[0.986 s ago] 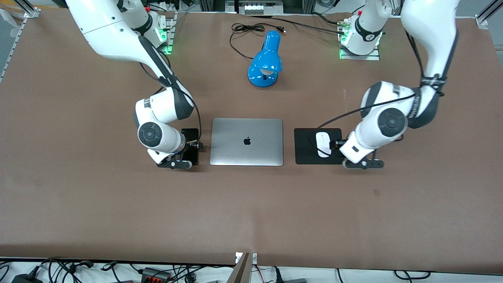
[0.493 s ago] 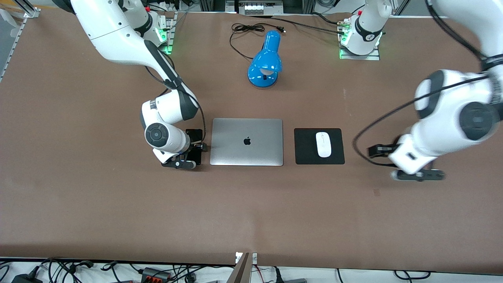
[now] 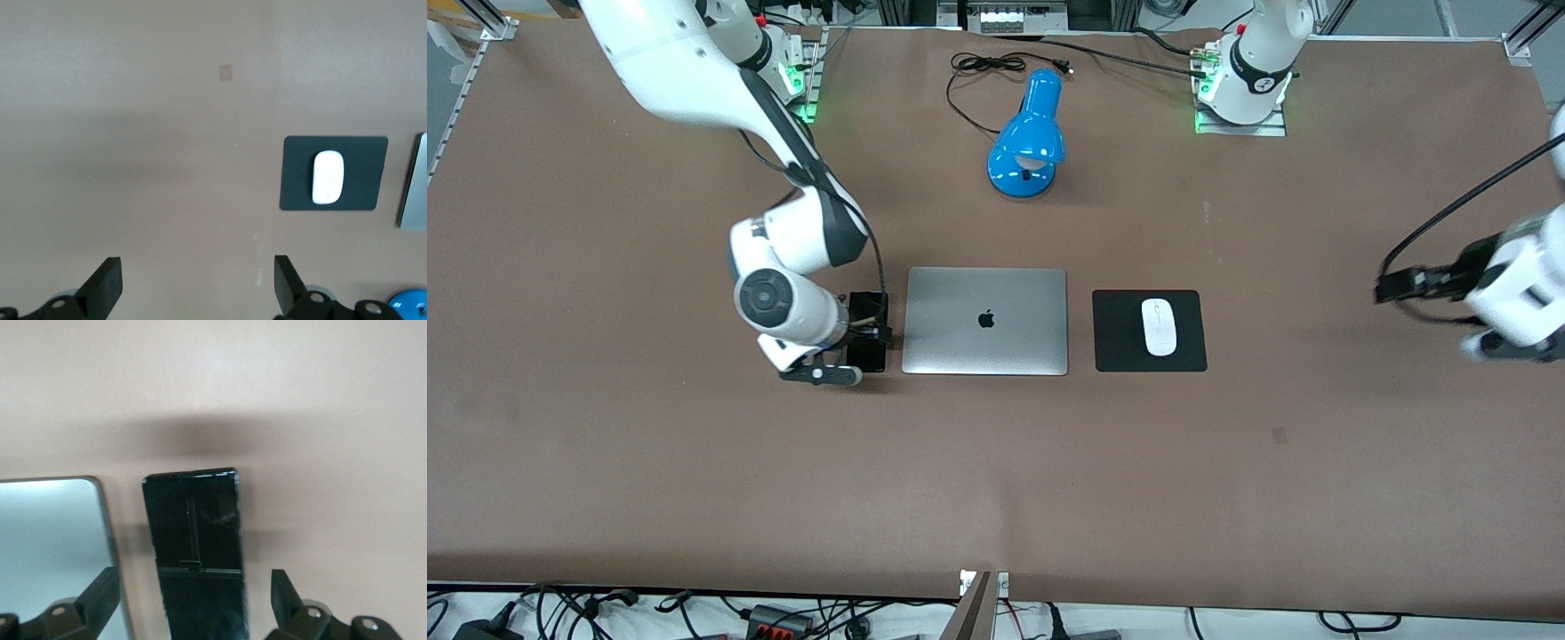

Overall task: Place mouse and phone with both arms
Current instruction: 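Release the phone beside the laptop while the left gripper withdraws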

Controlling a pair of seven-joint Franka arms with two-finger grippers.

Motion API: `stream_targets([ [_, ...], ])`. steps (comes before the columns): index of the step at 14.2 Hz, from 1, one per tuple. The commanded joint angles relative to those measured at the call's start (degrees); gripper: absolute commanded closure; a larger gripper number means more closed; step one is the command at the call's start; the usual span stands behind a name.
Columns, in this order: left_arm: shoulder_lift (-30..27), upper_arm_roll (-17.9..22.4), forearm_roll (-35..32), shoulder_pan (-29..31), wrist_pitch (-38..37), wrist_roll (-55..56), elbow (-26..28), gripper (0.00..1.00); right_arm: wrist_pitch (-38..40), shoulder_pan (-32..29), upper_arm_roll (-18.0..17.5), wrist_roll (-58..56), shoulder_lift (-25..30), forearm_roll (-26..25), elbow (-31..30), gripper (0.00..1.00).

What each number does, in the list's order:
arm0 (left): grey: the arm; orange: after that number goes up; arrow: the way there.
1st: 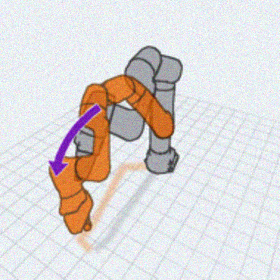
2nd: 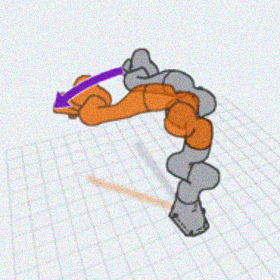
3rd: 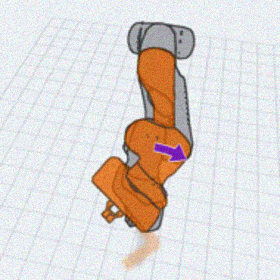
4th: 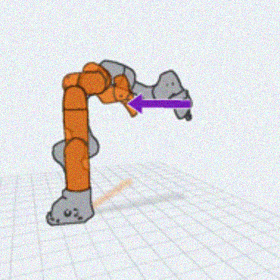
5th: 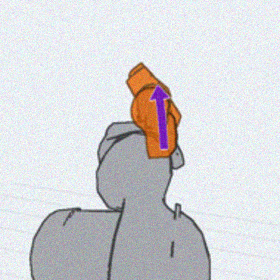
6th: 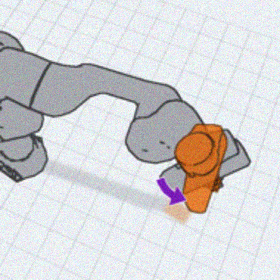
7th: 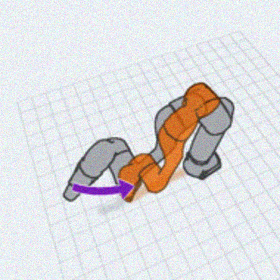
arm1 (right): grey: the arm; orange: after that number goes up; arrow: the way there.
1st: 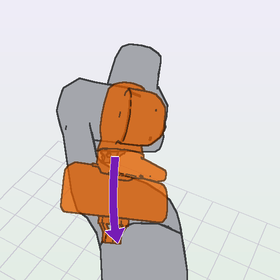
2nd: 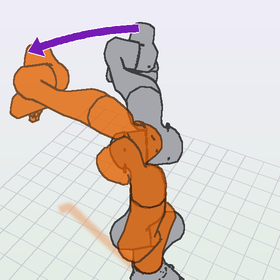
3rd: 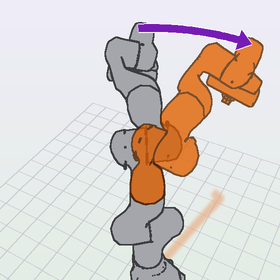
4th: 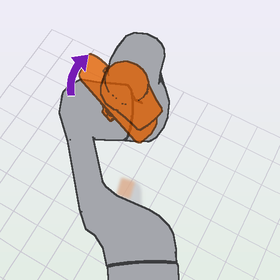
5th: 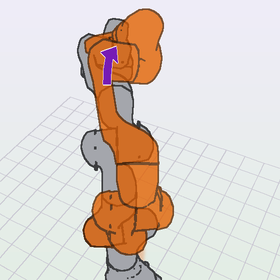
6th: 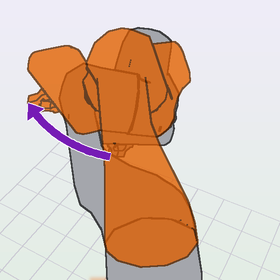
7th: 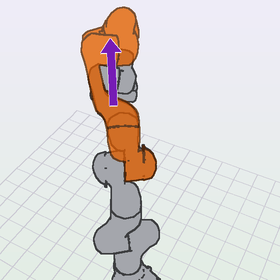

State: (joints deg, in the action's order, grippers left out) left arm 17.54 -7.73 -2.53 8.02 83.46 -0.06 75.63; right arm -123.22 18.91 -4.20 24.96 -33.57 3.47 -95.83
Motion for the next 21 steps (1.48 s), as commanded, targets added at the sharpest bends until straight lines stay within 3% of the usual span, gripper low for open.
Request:
stream_targets([
  [1,-5.0,3.7,2.2,-1.9,1.9,-4.0,6.4,0.00,10.9,-2.2,0.6,-1.6,6.0,-1.4,5.5,0.00],
  [3,-12.9,9.6,2.4,-7.9,10.8,-3.5,17.7,0.00,18.2,-4.0,0.7,-2.9,7.2,-3.6,12.5,0.00],
  [4,-16.7,10.7,3.3,-8.2,14.9,-3.5,22.4,0.00,21.5,-5.1,0.7,-4.6,7.3,-4.3,15.7,0.00],
  [6,-20.7,10.8,4.7,-8.3,18.0,-3.4,25.7,0.00,27.6,-6.9,0.8,-7.5,7.7,-4.5,20.1,0.00],
  [10,-20.3,10.8,5.3,-7.8,8.2,-4.3,23.3,0.00,33.1,-12.4,0.9,-14.2,10.3,-4.5,25.9,0.00],
  [14,-16.8,10.5,4.5,-7.7,7.5,-4.3,17.6,0.00,33.0,-17.6,1.1,-15.4,12.6,-4.6,25.9,0.00],
  [16,-15.8,10.4,4.4,-7.9,7.3,-4.1,15.5,0.00,32.7,-17.2,5.2,-19.5,14.3,-4.3,25.3,0.00],
  [21,-12.4,10.1,4.5,-8.4,3.5,-4.1,9.4,0.00,32.8,-20.6,5.4,-24.7,17.8,-4.5,23.4,0.00],
])
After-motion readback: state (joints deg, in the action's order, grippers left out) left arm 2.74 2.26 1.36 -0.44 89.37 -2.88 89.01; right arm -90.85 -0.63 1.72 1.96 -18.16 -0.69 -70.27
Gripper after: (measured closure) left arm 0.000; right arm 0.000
